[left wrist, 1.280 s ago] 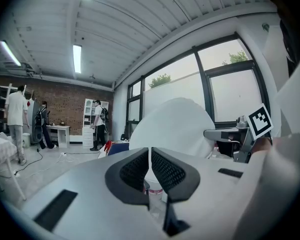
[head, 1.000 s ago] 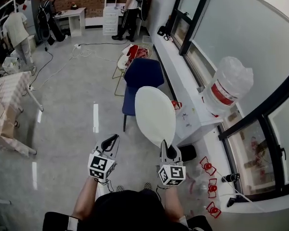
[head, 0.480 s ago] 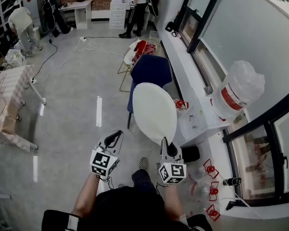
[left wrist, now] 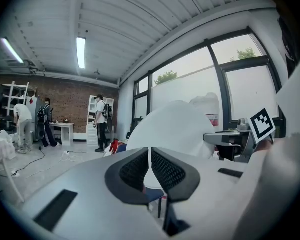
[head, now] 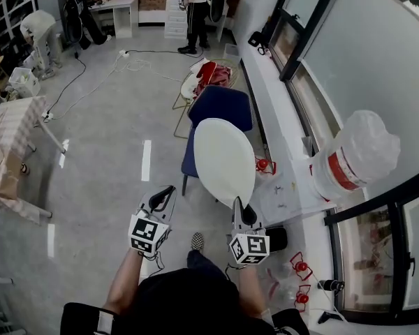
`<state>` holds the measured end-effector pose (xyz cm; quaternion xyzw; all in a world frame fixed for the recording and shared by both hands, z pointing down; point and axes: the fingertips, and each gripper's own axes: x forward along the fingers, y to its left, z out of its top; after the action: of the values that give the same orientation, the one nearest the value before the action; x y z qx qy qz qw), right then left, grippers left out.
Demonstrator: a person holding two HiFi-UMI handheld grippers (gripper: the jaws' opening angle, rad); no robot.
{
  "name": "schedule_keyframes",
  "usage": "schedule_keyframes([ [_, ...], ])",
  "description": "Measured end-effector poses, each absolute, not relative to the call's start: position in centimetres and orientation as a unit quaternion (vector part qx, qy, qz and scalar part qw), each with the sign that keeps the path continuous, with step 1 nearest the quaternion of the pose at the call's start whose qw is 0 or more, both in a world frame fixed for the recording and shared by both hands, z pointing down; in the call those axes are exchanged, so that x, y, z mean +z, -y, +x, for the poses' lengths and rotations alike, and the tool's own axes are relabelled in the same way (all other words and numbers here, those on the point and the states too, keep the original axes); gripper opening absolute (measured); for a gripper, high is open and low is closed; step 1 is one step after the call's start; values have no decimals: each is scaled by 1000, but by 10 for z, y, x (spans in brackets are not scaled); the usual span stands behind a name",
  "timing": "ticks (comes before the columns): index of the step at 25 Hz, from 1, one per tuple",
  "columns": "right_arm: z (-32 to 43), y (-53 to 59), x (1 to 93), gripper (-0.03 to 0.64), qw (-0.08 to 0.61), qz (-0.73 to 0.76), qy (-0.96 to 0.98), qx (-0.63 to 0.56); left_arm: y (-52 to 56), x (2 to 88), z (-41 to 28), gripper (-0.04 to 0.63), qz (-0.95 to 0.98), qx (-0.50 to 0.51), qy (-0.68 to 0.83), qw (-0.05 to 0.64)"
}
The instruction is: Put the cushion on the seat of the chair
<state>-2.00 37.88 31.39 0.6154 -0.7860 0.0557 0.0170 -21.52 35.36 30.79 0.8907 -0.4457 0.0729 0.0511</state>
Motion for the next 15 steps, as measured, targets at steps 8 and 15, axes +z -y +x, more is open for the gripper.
schedule_keyframes([
  [8,19,-275,317,51,23,593,802,62,-261,312,-172,32,880,80,464,63],
  [15,48,-209,329,51,29,573,816,71,-200,325,-143,32,871,85,479,72],
])
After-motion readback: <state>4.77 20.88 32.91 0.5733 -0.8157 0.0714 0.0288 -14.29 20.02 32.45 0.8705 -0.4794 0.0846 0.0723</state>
